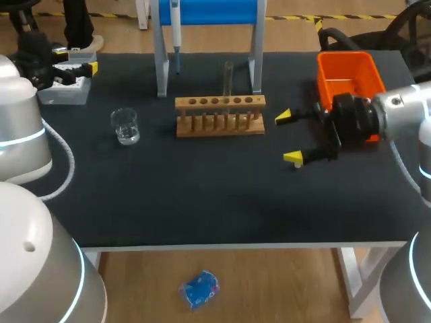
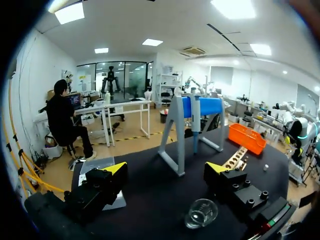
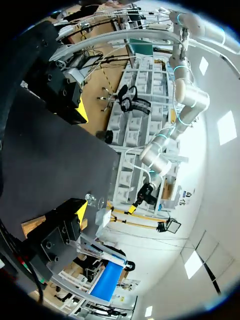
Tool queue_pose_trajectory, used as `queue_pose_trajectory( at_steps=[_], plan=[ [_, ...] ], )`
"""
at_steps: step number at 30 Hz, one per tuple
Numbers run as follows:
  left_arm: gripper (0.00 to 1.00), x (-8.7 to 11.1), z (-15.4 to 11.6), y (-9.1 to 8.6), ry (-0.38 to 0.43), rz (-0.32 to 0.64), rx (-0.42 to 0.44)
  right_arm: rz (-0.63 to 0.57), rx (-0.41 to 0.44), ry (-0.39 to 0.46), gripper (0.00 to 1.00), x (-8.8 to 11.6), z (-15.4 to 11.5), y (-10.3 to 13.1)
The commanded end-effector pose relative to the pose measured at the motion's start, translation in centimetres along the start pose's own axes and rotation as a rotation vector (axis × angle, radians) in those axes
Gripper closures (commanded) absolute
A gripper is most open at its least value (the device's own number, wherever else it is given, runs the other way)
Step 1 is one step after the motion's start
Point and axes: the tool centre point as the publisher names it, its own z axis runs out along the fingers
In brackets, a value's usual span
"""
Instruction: Invert the test tube, pick up the pipette, mount the tip to pipette, aspirate from beaker and dispense into the tube, eject the tip, return the pipette, and cap with the stopper.
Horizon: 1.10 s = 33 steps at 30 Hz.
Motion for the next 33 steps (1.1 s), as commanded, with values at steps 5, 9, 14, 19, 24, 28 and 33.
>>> queue_pose_trajectory(
  at_steps=[5, 9, 14, 19, 24, 28, 33],
  plan=[
    [0.0, 0.3, 0.5, 0.3, -0.016, 0.001, 0.05, -0.001, 0.003, -0.005, 0.0, 0.4, -0.2, 0.1],
    [0.0, 0.3, 0.5, 0.3, -0.016, 0.001, 0.05, -0.001, 0.003, -0.005, 0.0, 0.4, -0.2, 0.1],
    [0.0, -0.9, 0.4, 0.5, -0.012, -0.059, 0.052, 0.082, -0.09, 0.046, 0.0, 0.9, 0.6, -1.3],
    [0.0, -2.4, 0.7, 0.7, 0.008, -0.086, 0.036, 0.125, -0.143, 0.079, 0.0, 1.9, 1.0, -2.5],
    [0.0, -3.7, 0.8, 0.8, 0.017, -0.148, 0.039, 0.151, -0.189, 0.073, 0.0, 2.2, 0.9, -2.9],
    [0.0, -4.6, 1.0, 1.0, 0.014, -0.185, 0.03, 0.156, -0.205, 0.08, 0.0, 2.2, 1.2, -2.8],
    [0.0, -5.5, 1.2, 1.2, 0.009, -0.213, 0.023, 0.144, -0.198, 0.081, 0.0, 2.2, 1.3, -2.5]
  ],
)
